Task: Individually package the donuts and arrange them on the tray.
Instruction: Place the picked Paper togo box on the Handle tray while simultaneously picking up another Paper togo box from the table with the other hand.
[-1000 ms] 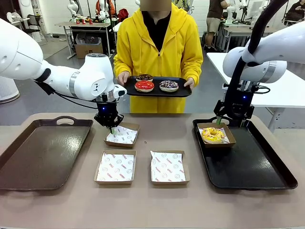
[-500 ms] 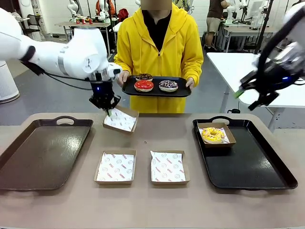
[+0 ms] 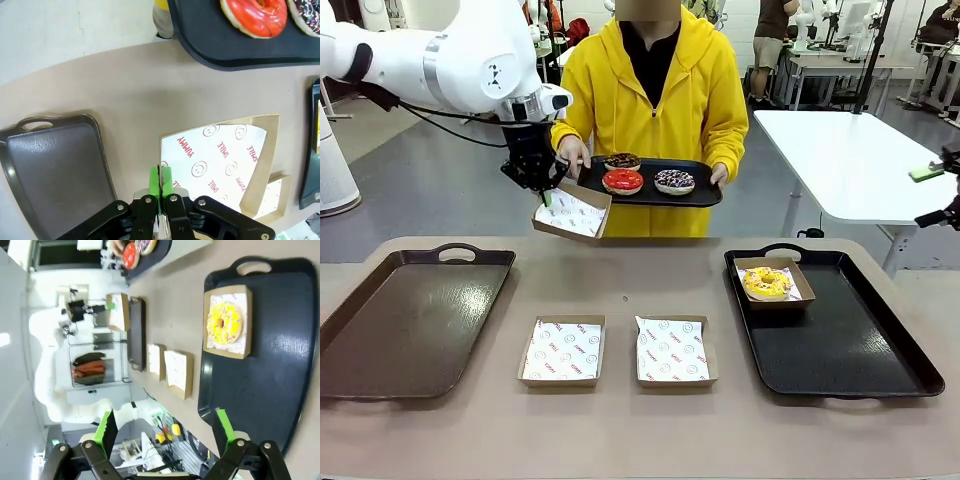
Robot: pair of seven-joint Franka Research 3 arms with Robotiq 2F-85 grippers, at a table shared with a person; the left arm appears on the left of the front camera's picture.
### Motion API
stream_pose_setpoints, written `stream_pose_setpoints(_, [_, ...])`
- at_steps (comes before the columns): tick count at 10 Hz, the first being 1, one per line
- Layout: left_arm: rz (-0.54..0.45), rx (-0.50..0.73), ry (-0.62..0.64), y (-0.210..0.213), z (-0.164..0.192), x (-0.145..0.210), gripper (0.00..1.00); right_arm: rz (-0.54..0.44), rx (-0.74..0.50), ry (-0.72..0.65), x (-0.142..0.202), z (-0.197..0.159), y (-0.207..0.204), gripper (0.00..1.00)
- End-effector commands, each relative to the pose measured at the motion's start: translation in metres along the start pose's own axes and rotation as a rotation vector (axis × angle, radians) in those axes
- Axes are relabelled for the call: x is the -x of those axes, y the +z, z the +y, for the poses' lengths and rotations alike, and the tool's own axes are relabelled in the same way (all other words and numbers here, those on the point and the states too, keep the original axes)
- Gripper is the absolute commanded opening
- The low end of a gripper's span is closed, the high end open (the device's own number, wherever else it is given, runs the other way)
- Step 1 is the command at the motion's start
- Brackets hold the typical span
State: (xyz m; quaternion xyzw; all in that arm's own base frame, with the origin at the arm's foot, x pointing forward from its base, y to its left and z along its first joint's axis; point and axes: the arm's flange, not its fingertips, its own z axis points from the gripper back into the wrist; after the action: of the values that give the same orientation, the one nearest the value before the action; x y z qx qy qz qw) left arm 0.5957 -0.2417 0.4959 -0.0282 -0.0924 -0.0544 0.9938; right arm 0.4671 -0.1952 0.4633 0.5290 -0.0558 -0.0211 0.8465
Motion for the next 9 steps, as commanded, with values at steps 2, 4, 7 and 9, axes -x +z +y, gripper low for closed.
stream_pose_setpoints(2, [0.024, -0.004, 0.046, 0.002, -0.004, -0.022, 0.0, -0.058, -0.108, 0.026, 0.014, -0.04, 0.011, 1.0])
stream_pose_setpoints(4, [0.034, -0.006, 0.066, -0.001, -0.003, -0.027, 0.0, -0.092, -0.154, -0.001, 0.031, -0.066, 0.019, 1.0])
stream_pose_setpoints(7, [0.014, 0.002, 0.021, 0.001, -0.001, -0.015, 0.0, -0.104, -0.161, 0.037, 0.043, -0.076, 0.013, 1.0])
stream_pose_setpoints(9, [0.014, 0.002, 0.021, 0.001, -0.001, -0.015, 0.0, -0.088, -0.14, -0.012, 0.041, -0.08, 0.02, 1.0])
